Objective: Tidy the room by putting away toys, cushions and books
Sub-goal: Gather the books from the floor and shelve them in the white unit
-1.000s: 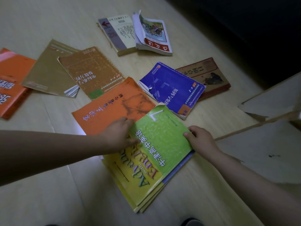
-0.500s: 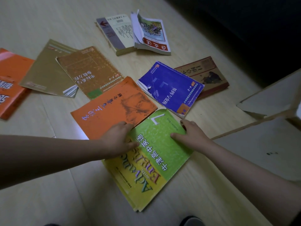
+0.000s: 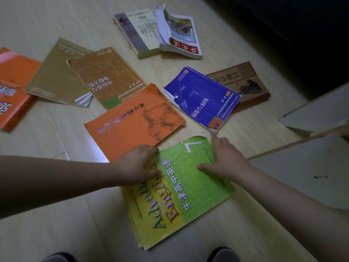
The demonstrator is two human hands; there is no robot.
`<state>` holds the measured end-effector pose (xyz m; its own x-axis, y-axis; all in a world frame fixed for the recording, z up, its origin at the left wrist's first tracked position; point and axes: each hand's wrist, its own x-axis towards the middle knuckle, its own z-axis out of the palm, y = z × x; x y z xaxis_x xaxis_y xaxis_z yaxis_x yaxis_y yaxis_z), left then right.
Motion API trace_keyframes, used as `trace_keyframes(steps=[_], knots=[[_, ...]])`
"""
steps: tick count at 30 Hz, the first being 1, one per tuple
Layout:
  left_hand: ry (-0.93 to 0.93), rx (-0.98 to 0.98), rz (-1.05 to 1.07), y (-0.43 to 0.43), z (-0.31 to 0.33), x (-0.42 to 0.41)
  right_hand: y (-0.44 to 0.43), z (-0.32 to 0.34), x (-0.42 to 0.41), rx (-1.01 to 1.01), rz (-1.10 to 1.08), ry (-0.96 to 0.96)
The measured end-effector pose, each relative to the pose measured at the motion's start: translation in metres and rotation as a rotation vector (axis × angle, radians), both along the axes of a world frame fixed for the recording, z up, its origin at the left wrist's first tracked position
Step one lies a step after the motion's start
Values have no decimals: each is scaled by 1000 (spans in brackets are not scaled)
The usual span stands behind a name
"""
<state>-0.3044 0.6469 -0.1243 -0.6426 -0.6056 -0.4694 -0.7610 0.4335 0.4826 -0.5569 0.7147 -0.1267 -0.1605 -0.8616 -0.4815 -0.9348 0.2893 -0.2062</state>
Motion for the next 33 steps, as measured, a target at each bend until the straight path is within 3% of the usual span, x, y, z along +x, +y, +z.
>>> trace_keyframes(steps=[3,7,19,33], knots=[[-33,-2,-7,2,-2,1,-11,4,19,-139,414,74],[-77,-8,-11,-1,0,-1,-37,1,41,19,665,146],[-179,-2,24,-8,-3,2,-58,3,55,194,618,151],[-236,156,13,-8,-1,-3,-31,0,36,58,487,-14]])
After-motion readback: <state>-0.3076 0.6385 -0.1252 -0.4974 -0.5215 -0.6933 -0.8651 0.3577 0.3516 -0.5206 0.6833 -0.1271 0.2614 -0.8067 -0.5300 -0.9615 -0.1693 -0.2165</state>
